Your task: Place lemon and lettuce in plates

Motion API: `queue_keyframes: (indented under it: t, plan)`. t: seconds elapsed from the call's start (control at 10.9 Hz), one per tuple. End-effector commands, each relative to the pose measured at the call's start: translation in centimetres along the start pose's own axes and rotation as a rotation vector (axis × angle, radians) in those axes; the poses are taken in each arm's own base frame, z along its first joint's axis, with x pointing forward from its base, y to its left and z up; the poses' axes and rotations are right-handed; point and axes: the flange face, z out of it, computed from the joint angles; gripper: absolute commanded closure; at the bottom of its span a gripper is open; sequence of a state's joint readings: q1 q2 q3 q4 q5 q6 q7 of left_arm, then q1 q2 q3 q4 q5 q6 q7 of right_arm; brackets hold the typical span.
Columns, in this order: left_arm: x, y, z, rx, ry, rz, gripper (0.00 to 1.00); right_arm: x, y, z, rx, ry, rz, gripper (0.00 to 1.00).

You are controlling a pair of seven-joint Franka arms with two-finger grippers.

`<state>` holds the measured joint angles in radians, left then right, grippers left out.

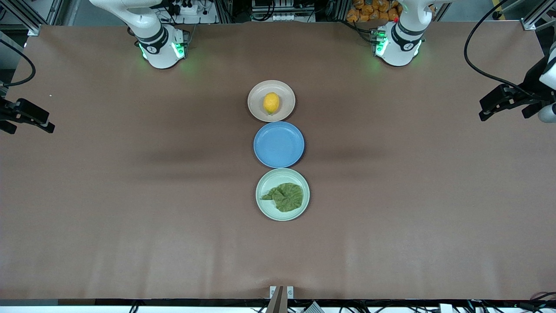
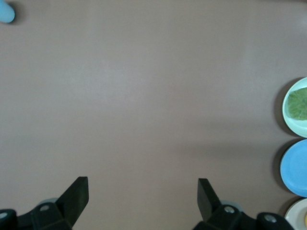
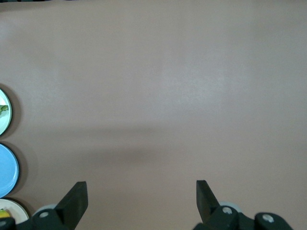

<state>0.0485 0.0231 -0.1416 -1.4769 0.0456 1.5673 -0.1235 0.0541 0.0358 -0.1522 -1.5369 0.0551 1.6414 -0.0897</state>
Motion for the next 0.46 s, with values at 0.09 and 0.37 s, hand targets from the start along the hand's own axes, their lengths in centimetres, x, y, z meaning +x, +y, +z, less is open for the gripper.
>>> queue_keyframes:
  t: [0.09, 0.37]
  plan:
    - [-0.64, 1.34, -0.29, -0.023, -0.017, 0.086, 0.0, -0.01, -0.01, -0.2, 0.014, -0.007, 0.007, 0.0]
    - [-0.77, 1.53, -0.46, -0.049, -0.018, 0.088, 0.0, -0.03, -0.61, 0.0, 0.014, -0.019, 0.007, 0.0]
